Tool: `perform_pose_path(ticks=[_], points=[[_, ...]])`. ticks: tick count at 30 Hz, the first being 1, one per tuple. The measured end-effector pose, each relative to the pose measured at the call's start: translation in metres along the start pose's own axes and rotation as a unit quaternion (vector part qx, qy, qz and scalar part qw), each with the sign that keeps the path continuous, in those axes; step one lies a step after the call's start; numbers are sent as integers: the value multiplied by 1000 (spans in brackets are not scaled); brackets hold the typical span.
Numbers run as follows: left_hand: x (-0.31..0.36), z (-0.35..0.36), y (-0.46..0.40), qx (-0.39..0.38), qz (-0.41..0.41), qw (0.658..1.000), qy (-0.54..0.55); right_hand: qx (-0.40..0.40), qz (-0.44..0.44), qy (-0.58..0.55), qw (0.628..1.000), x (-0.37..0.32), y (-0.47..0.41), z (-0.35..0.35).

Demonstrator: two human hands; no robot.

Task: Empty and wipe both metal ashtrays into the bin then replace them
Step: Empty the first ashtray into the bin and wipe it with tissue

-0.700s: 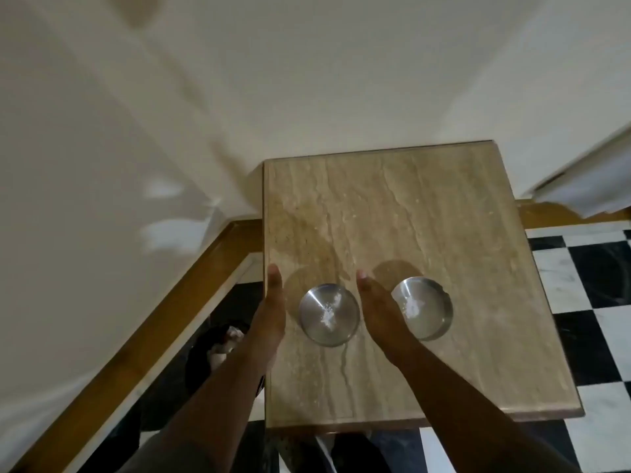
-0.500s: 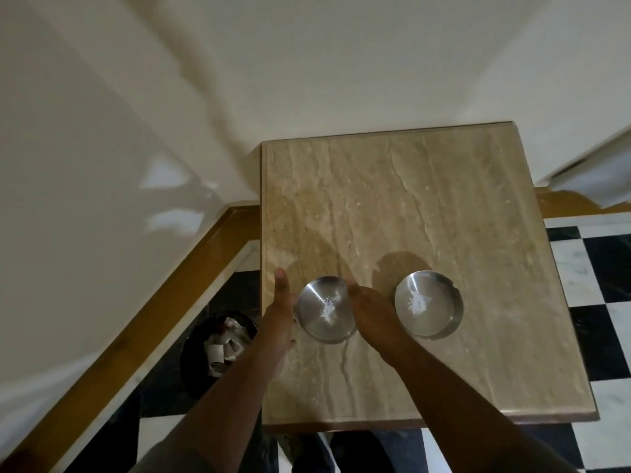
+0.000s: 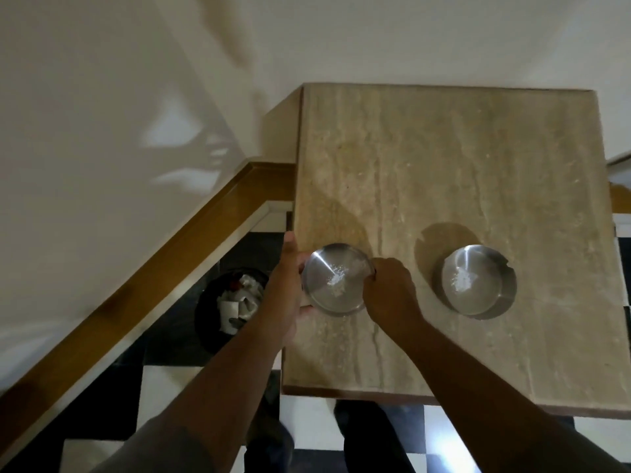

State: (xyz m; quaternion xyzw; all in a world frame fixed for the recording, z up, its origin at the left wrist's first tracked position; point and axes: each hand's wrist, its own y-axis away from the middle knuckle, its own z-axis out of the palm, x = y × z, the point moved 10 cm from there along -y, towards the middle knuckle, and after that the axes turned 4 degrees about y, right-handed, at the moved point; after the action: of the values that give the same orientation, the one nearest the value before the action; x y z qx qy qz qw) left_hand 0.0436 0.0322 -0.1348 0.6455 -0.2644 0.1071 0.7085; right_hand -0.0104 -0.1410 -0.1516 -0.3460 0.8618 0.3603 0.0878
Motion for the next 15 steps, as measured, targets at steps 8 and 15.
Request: perform_pose_path(ticks=[8,15], points=[[-28,-150,7,108,-81,989,55,1,-113,19,993,-112,42,75],[-65,-206,-10,-102,-165,979,63,26,-211,-14,977,-168,76,121]])
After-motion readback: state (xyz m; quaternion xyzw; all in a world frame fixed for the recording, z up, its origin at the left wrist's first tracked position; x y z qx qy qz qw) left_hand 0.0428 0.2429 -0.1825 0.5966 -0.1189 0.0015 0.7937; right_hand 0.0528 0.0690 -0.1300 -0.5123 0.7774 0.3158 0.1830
